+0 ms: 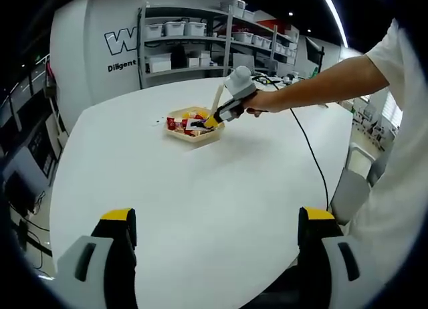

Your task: Place the target food into the container with the food tongs after gripping and lifting it, then release it inside without dropping or visibly crushing the food.

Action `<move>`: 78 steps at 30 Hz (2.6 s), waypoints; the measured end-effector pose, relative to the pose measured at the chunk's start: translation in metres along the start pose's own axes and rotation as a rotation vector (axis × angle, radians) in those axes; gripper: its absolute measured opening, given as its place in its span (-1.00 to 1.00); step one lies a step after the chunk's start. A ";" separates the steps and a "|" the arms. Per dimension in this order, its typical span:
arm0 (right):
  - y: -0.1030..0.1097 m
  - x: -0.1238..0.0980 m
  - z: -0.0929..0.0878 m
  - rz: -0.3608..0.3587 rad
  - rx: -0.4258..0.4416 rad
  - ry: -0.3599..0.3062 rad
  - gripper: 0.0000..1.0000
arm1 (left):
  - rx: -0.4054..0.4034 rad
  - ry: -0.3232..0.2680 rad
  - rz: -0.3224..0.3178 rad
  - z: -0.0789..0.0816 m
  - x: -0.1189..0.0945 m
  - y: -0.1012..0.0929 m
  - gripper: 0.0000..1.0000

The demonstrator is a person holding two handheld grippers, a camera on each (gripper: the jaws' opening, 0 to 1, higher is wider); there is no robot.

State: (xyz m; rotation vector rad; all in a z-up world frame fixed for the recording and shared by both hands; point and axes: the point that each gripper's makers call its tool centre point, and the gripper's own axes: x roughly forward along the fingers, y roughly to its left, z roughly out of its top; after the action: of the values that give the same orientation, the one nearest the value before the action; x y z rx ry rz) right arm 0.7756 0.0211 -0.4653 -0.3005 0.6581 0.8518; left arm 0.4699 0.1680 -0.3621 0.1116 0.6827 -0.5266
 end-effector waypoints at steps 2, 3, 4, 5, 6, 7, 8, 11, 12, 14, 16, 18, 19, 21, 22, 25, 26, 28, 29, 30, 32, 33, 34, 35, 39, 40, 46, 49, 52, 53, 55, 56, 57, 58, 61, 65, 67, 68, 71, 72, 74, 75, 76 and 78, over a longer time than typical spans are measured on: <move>-0.002 0.002 -0.001 0.001 0.007 0.004 -0.72 | 0.002 0.001 0.002 0.000 0.000 0.001 0.98; -0.003 0.003 -0.001 0.002 0.010 0.007 -0.72 | 0.002 0.002 0.002 0.000 0.000 0.001 0.98; -0.002 0.003 -0.002 0.003 0.011 0.008 -0.72 | 0.000 0.001 0.002 0.000 0.000 0.001 0.98; -0.002 0.002 -0.003 0.002 0.008 0.009 -0.71 | -0.001 0.000 0.002 0.000 0.000 0.001 0.98; -0.002 0.001 -0.004 0.005 0.011 0.007 -0.70 | 0.000 0.001 0.003 0.000 0.000 0.001 0.98; -0.003 0.001 -0.004 0.006 0.012 0.007 -0.70 | 0.001 0.001 0.004 0.000 -0.001 0.002 0.98; -0.003 0.000 -0.005 0.005 0.013 0.010 -0.70 | 0.000 0.001 0.003 0.000 -0.001 0.002 0.98; -0.001 -0.007 -0.004 0.009 0.024 -0.009 -0.70 | 0.000 -0.002 0.003 0.001 0.000 0.002 0.98; -0.001 -0.008 -0.004 0.008 0.025 -0.011 -0.70 | 0.000 -0.002 0.001 0.001 0.000 0.002 0.98; -0.002 -0.011 -0.001 0.009 0.025 -0.027 -0.69 | 0.002 -0.002 0.000 0.001 0.000 0.002 0.98; -0.001 -0.013 0.003 0.010 0.027 -0.030 -0.68 | 0.003 -0.003 -0.003 0.001 0.000 0.001 0.98; 0.001 -0.012 0.003 0.016 0.029 -0.029 -0.69 | 0.004 -0.004 -0.004 0.002 0.000 0.000 0.98; 0.001 -0.012 0.001 0.011 0.022 -0.027 -0.69 | 0.004 -0.003 -0.006 0.002 0.000 -0.001 0.98; 0.001 -0.012 0.001 0.014 0.030 -0.029 -0.69 | 0.006 -0.006 -0.007 0.002 0.000 -0.001 0.98; 0.001 -0.012 0.001 0.014 0.030 -0.028 -0.69 | 0.005 -0.006 -0.008 0.002 0.000 -0.002 0.98; 0.004 -0.016 -0.002 0.016 0.029 -0.030 -0.71 | 0.006 -0.006 -0.009 0.002 -0.001 -0.002 0.98; 0.005 -0.017 -0.002 0.015 0.028 -0.032 -0.71 | 0.006 -0.007 -0.010 0.001 -0.001 -0.003 0.98; 0.006 -0.019 -0.003 0.018 0.029 -0.037 -0.72 | 0.008 -0.007 -0.010 0.001 -0.002 -0.003 0.98; 0.007 -0.019 -0.004 0.019 0.030 -0.036 -0.72 | 0.007 -0.006 -0.011 0.001 -0.002 -0.003 0.98; 0.008 -0.022 -0.005 0.021 0.029 -0.038 -0.72 | 0.008 -0.008 -0.012 0.000 -0.002 -0.004 0.98; 0.010 -0.028 -0.005 0.022 0.033 -0.045 -0.72 | 0.009 -0.008 -0.015 0.000 -0.002 -0.005 0.98; 0.009 -0.030 -0.005 0.022 0.044 -0.053 -0.71 | 0.009 -0.009 -0.017 0.001 -0.002 -0.006 0.98; 0.008 -0.030 -0.005 0.022 0.044 -0.054 -0.71 | 0.010 -0.010 -0.019 0.001 -0.001 -0.006 0.98; 0.008 -0.031 -0.006 0.023 0.045 -0.056 -0.71 | 0.012 -0.009 -0.021 0.001 -0.001 -0.007 0.98; 0.011 -0.043 -0.006 0.029 0.052 -0.072 -0.71 | 0.016 -0.011 -0.031 0.002 0.001 -0.011 0.98; 0.012 -0.045 -0.007 0.029 0.055 -0.072 -0.71 | 0.019 -0.013 -0.034 0.003 0.002 -0.012 0.98; 0.012 -0.058 -0.014 0.029 0.070 -0.080 -0.71 | 0.027 -0.021 -0.049 0.007 0.005 -0.018 0.98; 0.011 -0.064 -0.015 0.027 0.066 -0.085 -0.70 | 0.033 -0.024 -0.058 0.009 0.007 -0.021 0.98; 0.013 -0.071 -0.016 0.029 0.075 -0.096 -0.71 | 0.038 -0.024 -0.066 0.010 0.009 -0.025 0.98; 0.015 -0.073 -0.017 0.028 0.074 -0.097 -0.70 | 0.038 -0.024 -0.066 0.010 0.009 -0.025 0.98; 0.023 -0.081 -0.019 0.032 0.079 -0.101 -0.70 | 0.041 -0.025 -0.073 0.010 0.010 -0.028 0.98; 0.027 -0.085 -0.020 0.032 0.082 -0.105 -0.70 | 0.043 -0.025 -0.074 0.011 0.011 -0.029 0.98; 0.029 -0.087 -0.021 0.034 0.084 -0.107 -0.70 | 0.043 -0.026 -0.076 0.011 0.011 -0.029 0.98; 0.033 -0.091 -0.022 0.036 0.085 -0.110 -0.70 | 0.043 -0.025 -0.077 0.011 0.011 -0.030 0.98; 0.041 -0.100 -0.023 0.044 0.104 -0.126 -0.70 | 0.045 -0.028 -0.080 0.011 0.012 -0.032 0.98; 0.050 -0.110 -0.024 0.044 0.108 -0.143 -0.70 | 0.047 -0.028 -0.088 0.012 0.014 -0.035 0.98; 0.054 -0.114 -0.026 0.049 0.119 -0.148 -0.70 | 0.049 -0.030 -0.091 0.012 0.015 -0.036 0.98; 0.055 -0.117 -0.027 0.047 0.119 -0.152 -0.70 | 0.050 -0.030 -0.092 0.012 0.015 -0.036 0.98; 0.061 -0.123 -0.031 0.051 0.135 -0.159 -0.70 | 0.051 -0.033 -0.099 0.012 0.016 -0.039 0.98; 0.064 -0.126 -0.033 0.051 0.131 -0.159 -0.70 | 0.052 -0.032 -0.101 0.012 0.017 -0.040 0.98; 0.070 -0.131 -0.036 0.052 0.123 -0.161 -0.69 | 0.053 -0.032 -0.106 0.012 0.018 -0.041 0.98; 0.072 -0.132 -0.037 0.055 0.122 -0.160 -0.70 | 0.052 -0.033 -0.110 0.011 0.018 -0.043 0.98; 0.075 -0.135 -0.039 0.054 0.122 -0.162 -0.69 | 0.053 -0.032 -0.111 0.011 0.018 -0.044 0.98; 0.079 -0.139 -0.042 0.059 0.125 -0.162 -0.69 | 0.055 -0.034 -0.116 0.011 0.018 -0.046 0.98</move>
State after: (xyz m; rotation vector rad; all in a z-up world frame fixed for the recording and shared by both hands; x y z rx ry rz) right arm 0.6308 -0.0326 -0.4072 -0.0986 0.5680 0.8771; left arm 0.4653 0.1178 -0.3614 0.1149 0.6438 -0.6574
